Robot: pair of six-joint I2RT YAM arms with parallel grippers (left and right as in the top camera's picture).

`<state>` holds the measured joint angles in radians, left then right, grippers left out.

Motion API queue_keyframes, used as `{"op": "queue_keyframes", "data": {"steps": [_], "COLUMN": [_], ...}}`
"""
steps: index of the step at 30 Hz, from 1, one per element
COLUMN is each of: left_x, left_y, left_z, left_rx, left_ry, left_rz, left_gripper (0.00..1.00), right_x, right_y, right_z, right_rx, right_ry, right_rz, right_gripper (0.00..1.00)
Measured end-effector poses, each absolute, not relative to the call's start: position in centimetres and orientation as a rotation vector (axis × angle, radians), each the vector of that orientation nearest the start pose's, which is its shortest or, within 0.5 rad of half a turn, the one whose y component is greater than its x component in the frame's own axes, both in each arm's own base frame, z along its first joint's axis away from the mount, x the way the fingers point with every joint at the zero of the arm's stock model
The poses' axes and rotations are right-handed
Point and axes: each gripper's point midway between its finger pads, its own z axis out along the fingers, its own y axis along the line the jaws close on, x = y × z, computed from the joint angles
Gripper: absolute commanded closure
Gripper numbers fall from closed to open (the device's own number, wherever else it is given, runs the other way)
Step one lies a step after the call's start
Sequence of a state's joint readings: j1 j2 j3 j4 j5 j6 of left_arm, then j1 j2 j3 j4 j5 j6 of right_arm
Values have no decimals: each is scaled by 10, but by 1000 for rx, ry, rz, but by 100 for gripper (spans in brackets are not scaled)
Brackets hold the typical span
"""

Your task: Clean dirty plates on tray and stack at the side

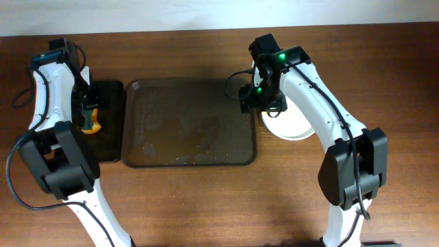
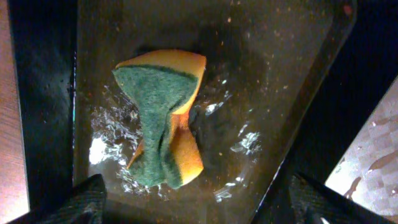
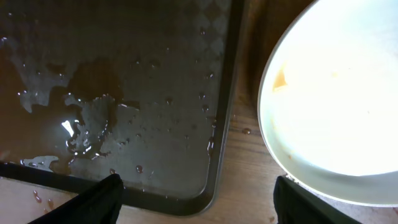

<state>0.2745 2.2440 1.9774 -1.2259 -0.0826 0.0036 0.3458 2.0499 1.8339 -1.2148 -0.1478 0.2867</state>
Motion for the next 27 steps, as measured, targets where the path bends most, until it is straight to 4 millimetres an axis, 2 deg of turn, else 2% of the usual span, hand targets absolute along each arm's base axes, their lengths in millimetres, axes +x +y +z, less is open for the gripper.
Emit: {"op": "queue_keyframes", "data": {"steps": [3, 6, 7, 8, 9, 12, 14, 16, 20, 25, 27], "left_x": [430, 437, 442, 446, 448, 444, 441, 442, 444, 444, 444], "left_y": [136, 133, 130, 126, 120, 111, 108, 105, 103, 103, 103], "left_z": [72, 102, 120, 142, 175, 238, 257, 258, 251, 251, 251], "left_rx": [-421, -413, -405, -394, -375, -333, -320, -314, -311, -311, -311], "left_ry": [3065, 2998, 2948, 2891, 2809, 2658, 2612, 2608, 2622, 2622, 2622], "left_rz": [138, 111, 84, 50, 15, -17, -26, -46, -70, -71, -71], "left_gripper": [6, 6, 6, 1, 1, 1, 1, 1, 1, 1, 1], "right_x": [395, 398, 397, 396, 397, 390, 381, 364, 326, 283, 279], "right_y": [168, 162, 158, 151, 145, 121, 107, 92, 76, 71, 73], "right_z": [121, 156, 170, 186, 205, 259, 286, 318, 369, 405, 408], "right_rx": [-106, -94, -85, -72, -54, -12, 10, 32, 37, 21, 14], "right_ry": [3035, 2998, 2987, 2965, 2925, 2814, 2753, 2674, 2529, 2427, 2418], "right_rz": [275, 280, 283, 283, 293, 288, 267, 232, 219, 276, 295], "right_gripper": [20, 18, 18, 18, 17, 15, 10, 1, 2, 2, 2]}}
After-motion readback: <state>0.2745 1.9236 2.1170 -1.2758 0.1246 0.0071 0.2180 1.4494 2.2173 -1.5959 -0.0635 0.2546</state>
